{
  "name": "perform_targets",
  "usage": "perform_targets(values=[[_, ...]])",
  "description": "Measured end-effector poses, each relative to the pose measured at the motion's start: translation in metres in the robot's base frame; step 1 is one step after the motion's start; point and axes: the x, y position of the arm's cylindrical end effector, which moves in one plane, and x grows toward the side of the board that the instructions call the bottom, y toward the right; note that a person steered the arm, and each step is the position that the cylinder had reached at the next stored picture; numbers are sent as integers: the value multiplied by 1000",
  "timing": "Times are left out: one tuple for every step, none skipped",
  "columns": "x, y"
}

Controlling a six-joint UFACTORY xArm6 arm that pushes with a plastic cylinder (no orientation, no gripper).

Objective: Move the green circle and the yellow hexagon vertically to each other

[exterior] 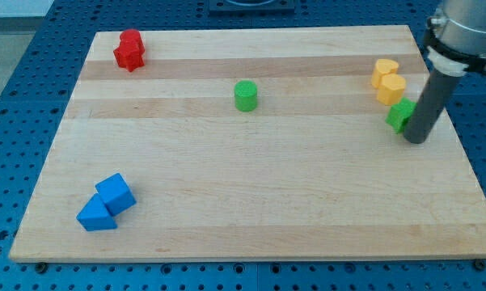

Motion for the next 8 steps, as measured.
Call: perform_targets(values=[[0, 30], [-16, 38], [-44, 40], [-71, 40], [-81, 35], [-89, 26], [-89, 12], [-89, -11]])
